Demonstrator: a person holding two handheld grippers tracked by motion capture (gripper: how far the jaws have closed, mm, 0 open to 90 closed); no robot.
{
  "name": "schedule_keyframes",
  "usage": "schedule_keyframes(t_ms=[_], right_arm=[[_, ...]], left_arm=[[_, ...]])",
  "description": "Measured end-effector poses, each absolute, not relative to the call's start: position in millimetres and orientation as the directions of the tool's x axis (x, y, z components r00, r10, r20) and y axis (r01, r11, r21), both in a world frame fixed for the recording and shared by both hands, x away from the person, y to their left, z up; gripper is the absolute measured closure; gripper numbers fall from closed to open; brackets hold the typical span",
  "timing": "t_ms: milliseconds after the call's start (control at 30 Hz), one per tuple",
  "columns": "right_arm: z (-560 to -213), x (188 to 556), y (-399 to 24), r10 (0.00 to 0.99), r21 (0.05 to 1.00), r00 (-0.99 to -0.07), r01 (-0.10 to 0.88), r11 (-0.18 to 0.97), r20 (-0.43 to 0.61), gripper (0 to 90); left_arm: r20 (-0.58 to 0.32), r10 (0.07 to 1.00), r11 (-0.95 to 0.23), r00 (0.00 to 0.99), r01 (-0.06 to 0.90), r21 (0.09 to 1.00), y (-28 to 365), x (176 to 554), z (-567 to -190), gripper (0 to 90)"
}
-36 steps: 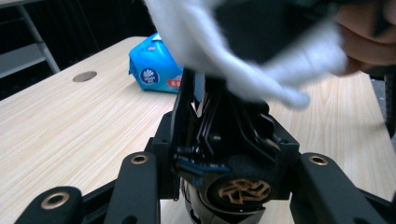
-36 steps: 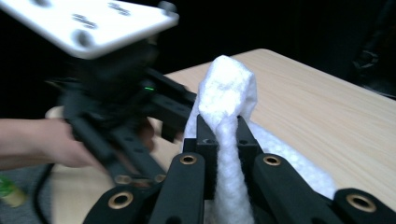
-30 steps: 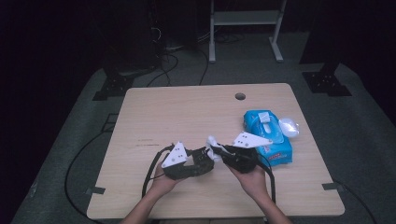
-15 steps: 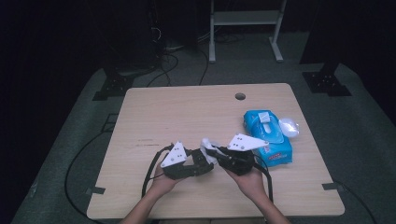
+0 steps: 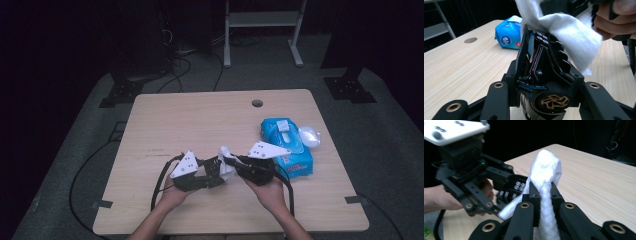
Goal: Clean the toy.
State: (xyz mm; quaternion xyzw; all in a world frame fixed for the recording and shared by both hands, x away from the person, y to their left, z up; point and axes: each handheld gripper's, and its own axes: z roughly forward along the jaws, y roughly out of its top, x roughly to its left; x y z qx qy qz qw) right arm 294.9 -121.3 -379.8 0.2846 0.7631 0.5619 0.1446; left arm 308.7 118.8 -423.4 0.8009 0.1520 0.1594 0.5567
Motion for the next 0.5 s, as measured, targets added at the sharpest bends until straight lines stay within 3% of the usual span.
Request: schedule_keyframes(t_ms=[500], right_arm=[[-376, 292, -110, 0.553, 0.943, -0.826, 0.264, 0.201, 0.113, 84.8]], left_arm=[[0.098, 0.419, -0.351, 0.902, 0.062, 0.934, 116, 308, -422, 57.6]])
